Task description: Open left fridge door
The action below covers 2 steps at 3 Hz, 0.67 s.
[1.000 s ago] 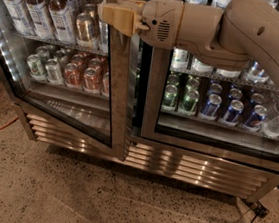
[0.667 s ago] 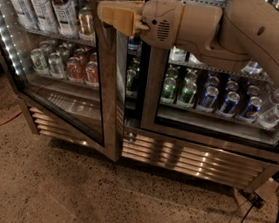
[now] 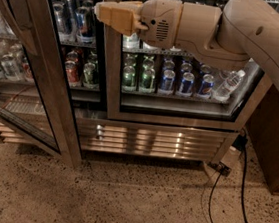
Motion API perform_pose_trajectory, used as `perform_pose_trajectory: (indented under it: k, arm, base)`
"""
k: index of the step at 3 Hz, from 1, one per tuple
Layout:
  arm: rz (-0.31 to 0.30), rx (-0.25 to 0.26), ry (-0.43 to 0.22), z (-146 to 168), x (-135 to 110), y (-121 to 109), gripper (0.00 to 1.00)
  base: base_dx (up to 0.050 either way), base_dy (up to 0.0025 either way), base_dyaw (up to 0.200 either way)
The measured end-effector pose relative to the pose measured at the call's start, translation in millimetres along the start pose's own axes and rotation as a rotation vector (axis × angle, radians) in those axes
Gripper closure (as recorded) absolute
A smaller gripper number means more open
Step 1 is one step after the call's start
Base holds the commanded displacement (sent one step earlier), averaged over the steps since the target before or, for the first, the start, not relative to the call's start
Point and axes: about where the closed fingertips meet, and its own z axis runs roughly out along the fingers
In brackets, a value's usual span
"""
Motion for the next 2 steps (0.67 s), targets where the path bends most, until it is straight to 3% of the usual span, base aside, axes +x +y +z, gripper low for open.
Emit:
perform_pose_trajectory:
  k: [1,2]
  arm:
    - [0.0,0.0,0.0,0.0,0.0,0.0,1.0]
    - [0.0,0.0,0.0,0.1,0.0,0.0,0.74]
  base:
    - [0.0,0.0,0.0]
    - [0.0,0.0,0.0]
